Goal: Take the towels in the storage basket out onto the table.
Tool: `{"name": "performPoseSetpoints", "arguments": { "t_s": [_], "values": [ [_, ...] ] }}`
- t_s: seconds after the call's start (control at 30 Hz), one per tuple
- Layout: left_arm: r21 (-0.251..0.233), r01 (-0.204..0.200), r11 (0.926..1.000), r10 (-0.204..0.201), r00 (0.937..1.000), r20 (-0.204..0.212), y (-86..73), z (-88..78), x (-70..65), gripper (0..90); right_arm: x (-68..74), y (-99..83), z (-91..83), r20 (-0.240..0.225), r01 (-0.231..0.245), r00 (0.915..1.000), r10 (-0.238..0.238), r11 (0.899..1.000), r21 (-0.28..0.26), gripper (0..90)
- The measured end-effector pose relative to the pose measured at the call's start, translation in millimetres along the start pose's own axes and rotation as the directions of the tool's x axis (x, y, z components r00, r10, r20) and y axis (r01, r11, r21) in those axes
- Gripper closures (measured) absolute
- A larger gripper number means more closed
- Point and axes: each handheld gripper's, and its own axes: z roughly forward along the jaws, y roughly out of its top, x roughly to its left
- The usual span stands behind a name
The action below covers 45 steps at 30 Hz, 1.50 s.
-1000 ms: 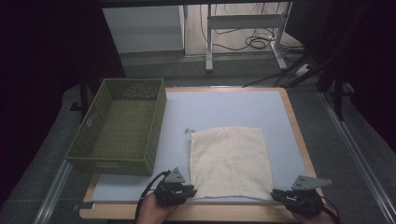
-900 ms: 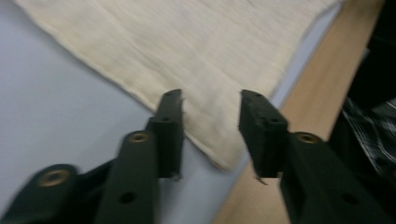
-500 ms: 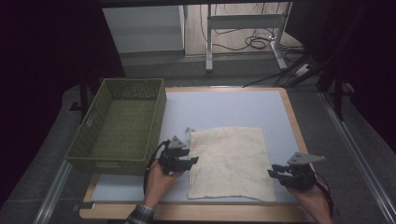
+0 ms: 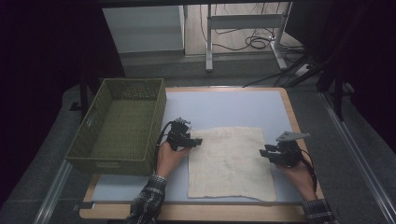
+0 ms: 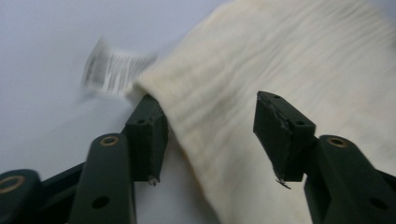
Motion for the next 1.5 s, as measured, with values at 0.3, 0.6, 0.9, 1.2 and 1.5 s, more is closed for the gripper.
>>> {"name": "performPoseSetpoints", "arguments": {
  "t_s": [0.3,0.6,0.9,1.2,1.5],
  "values": [
    [0.025,-0.084,0.9961,0.088,0.9771,-0.194,20.3,-19.2,-5.3,43.0,-7.8,2.9,1.3,0.02,-0.011,0.9997,0.011,1.0,0.003,61.7],
    [0.073,-0.115,0.9907,0.131,0.9518,-0.278,28.0,-1.3,12.5,55.7,-29.4,19.0,17.3,0.048,-0.035,0.9982,0.035,0.999,-0.001,63.7],
    [0.094,-0.129,0.9872,0.151,0.9424,-0.298,28.8,18.9,24.0,57.4,-47.1,37.1,38.8,0.089,-0.044,0.9951,0.043,0.999,0.013,75.1],
    [0.11,-0.116,0.9871,0.146,0.9328,-0.329,27.0,34.9,32.5,50.2,-64.1,45.2,55.1,0.13,-0.074,0.9887,0.073,0.997,0.001,69.3],
    [0.062,-0.04,0.9972,0.056,0.9595,-0.276,18.9,35.1,38.3,54.5,-66.6,44.1,73.5,0.142,-0.071,0.9877,0.066,0.997,0.036,68.0]
  ]
}}
